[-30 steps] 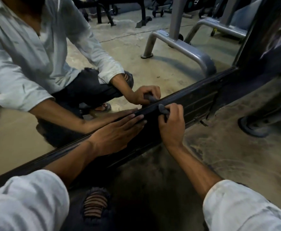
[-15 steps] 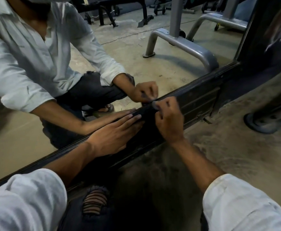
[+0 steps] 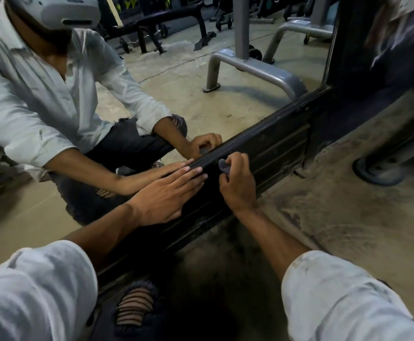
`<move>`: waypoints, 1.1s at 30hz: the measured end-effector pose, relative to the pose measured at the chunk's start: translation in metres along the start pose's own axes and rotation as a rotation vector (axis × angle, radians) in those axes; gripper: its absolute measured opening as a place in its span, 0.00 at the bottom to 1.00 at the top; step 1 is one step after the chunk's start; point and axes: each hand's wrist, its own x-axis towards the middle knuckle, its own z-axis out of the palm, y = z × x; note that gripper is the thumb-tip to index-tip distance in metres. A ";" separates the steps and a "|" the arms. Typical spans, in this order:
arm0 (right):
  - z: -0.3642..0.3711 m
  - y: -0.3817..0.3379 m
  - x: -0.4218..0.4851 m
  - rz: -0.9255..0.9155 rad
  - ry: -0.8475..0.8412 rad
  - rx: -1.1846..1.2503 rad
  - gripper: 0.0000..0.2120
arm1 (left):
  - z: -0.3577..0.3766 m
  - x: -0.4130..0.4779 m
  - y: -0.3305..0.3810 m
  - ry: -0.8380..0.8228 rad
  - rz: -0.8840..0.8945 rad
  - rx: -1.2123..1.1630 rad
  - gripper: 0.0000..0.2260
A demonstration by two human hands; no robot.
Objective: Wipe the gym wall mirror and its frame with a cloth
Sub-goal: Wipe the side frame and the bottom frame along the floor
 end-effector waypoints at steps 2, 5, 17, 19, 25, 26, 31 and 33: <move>-0.003 0.006 0.004 0.156 0.061 0.027 0.10 | -0.002 0.017 -0.004 0.015 0.018 0.018 0.41; 0.004 -0.005 -0.001 0.211 0.095 0.059 0.08 | -0.003 0.044 -0.009 0.047 0.028 0.017 0.40; -0.016 0.004 0.027 -0.096 0.026 -0.048 0.11 | 0.006 0.057 -0.007 0.051 0.005 -0.003 0.34; -0.015 0.006 0.026 -0.285 -0.059 -0.089 0.10 | 0.004 0.057 -0.007 0.052 -0.002 -0.002 0.35; -0.044 0.057 0.060 0.073 0.186 -0.012 0.09 | 0.007 0.055 -0.006 0.044 0.012 0.049 0.36; -0.039 0.051 0.053 -0.013 0.124 -0.004 0.09 | 0.007 0.055 -0.007 0.036 0.016 0.048 0.36; -0.033 0.047 0.037 -0.257 -0.065 0.008 0.11 | 0.007 0.054 -0.005 0.007 0.024 0.019 0.37; -0.034 0.057 0.050 0.095 0.138 0.108 0.13 | 0.009 0.054 -0.005 0.000 0.029 0.020 0.37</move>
